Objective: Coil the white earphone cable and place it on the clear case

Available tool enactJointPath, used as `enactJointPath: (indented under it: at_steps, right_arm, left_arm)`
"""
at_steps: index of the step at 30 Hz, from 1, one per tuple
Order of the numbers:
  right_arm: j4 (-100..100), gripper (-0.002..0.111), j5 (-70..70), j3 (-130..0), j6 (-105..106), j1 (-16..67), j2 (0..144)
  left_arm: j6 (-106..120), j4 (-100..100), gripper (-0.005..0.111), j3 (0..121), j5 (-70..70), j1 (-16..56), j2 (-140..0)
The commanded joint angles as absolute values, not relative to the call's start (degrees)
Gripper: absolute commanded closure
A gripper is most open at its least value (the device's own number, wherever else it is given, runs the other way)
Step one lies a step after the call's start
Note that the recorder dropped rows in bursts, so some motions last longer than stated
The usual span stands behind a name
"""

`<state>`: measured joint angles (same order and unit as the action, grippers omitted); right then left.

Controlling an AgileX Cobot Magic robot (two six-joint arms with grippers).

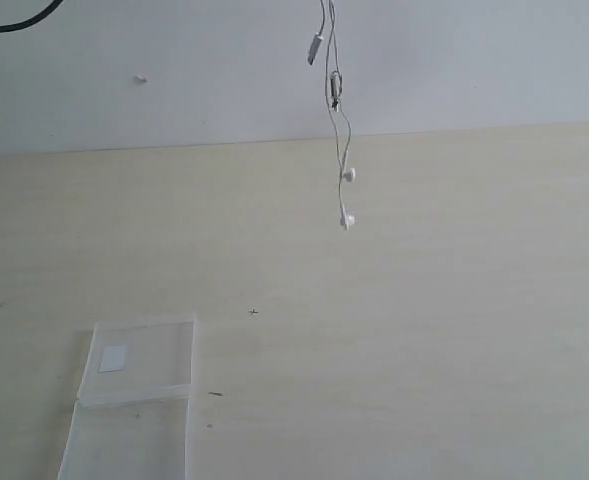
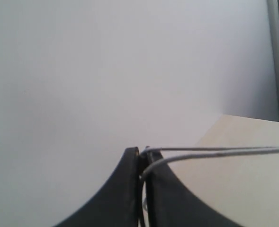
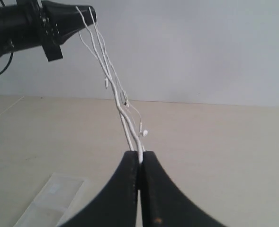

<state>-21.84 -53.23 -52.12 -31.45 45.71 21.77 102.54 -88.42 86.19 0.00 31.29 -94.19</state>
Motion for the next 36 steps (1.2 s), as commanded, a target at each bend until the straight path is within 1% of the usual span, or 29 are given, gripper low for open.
enactJointPath:
  at_steps: [1,6,11,16,21,27,36]
  right_arm:
    - [-19.9,0.108,-52.9,-45.7,-31.6,45.3,20.2]
    - [-18.0,0.108,-45.2,-38.3,-33.7,45.3,23.8]
    - [-18.0,0.108,-35.8,-33.5,-34.1,45.3,30.2]
    - [-18.5,0.108,-30.4,-31.9,-34.2,45.3,37.5]
    - [-18.5,0.108,-21.1,-29.6,-34.2,45.3,44.7]
    - [-18.6,0.108,-16.4,-29.5,-33.4,45.3,53.6]
    - [-19.4,0.108,-0.5,-29.6,-32.9,45.3,65.6]
  left_arm:
    - [102.2,-92.5,0.107,86.6,-19.3,27.9,-92.7]
    - [105.8,-96.3,0.107,86.6,-18.7,28.0,-91.1]
    - [111.7,-99.4,0.107,86.6,-19.1,30.1,-90.5]
    - [114.0,-99.4,0.107,86.6,-22.8,33.2,-90.5]
    - [114.0,-99.4,0.107,86.6,-22.9,34.6,-90.0]
    - [114.4,-99.4,0.107,86.6,-22.7,34.9,-88.1]
    - [115.0,-99.9,0.107,86.6,-20.7,35.6,-86.0]
